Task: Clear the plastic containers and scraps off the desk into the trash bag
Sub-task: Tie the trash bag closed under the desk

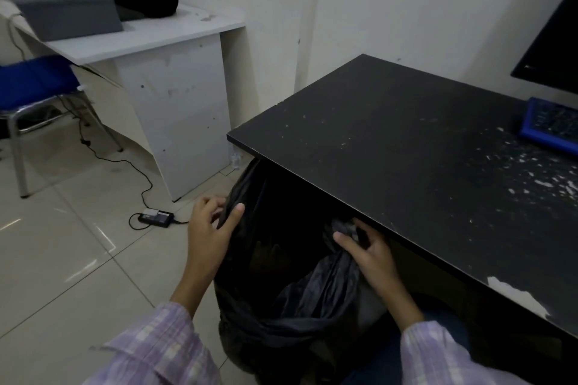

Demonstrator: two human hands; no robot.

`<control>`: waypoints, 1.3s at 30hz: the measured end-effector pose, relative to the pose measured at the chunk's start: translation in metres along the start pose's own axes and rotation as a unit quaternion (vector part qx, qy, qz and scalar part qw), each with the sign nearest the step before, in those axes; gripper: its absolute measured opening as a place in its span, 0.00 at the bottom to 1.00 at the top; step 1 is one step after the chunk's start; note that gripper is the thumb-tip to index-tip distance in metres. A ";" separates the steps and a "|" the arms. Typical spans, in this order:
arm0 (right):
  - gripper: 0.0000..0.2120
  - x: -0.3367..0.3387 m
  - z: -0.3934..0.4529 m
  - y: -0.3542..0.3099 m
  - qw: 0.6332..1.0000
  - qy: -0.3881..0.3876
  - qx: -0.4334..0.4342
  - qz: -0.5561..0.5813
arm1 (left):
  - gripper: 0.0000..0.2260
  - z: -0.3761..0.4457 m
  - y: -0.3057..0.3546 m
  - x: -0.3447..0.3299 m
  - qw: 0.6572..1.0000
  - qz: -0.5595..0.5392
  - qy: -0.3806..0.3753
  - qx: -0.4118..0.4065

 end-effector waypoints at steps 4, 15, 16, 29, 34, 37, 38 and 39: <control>0.11 -0.039 0.002 -0.023 0.989 -0.095 0.064 0.095 | 0.11 0.005 0.016 -0.015 0.995 -0.086 -0.035 -0.042; 0.13 -0.076 0.009 -0.028 0.964 -0.090 -0.069 0.239 | 0.19 0.021 0.029 -0.042 0.916 -0.377 -0.040 0.131; 0.14 -0.077 0.008 -0.030 0.968 -0.102 -0.058 0.222 | 0.19 0.022 0.026 -0.044 0.920 -0.368 -0.035 0.129; 0.31 -0.104 0.000 -0.030 0.992 -0.082 0.088 0.026 | 0.06 0.003 0.023 -0.068 0.914 -0.354 -0.157 0.122; 0.22 -0.099 0.006 -0.032 0.993 -0.034 0.099 0.063 | 0.28 -0.008 0.015 -0.066 0.935 -0.233 -0.255 0.082; 0.18 -0.096 0.006 -0.029 0.993 -0.020 0.086 0.079 | 0.26 -0.008 0.014 -0.066 0.952 -0.202 -0.222 0.060; 0.17 -0.095 0.006 -0.027 0.993 -0.015 0.069 0.093 | 0.24 -0.005 0.013 -0.064 0.959 -0.199 -0.192 0.058; 0.15 -0.093 0.007 -0.026 0.993 -0.006 0.049 0.106 | 0.21 -0.001 0.010 -0.060 0.967 -0.193 -0.153 0.060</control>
Point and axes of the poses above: each hand's wrist, its own z-axis towards the middle knuckle, its own x-axis out of the back of the hand, y = z × x, the point moved 7 cm from there along z, towards the middle knuckle, and after that the axes turned 8 degrees about y, right-handed, at the moved point
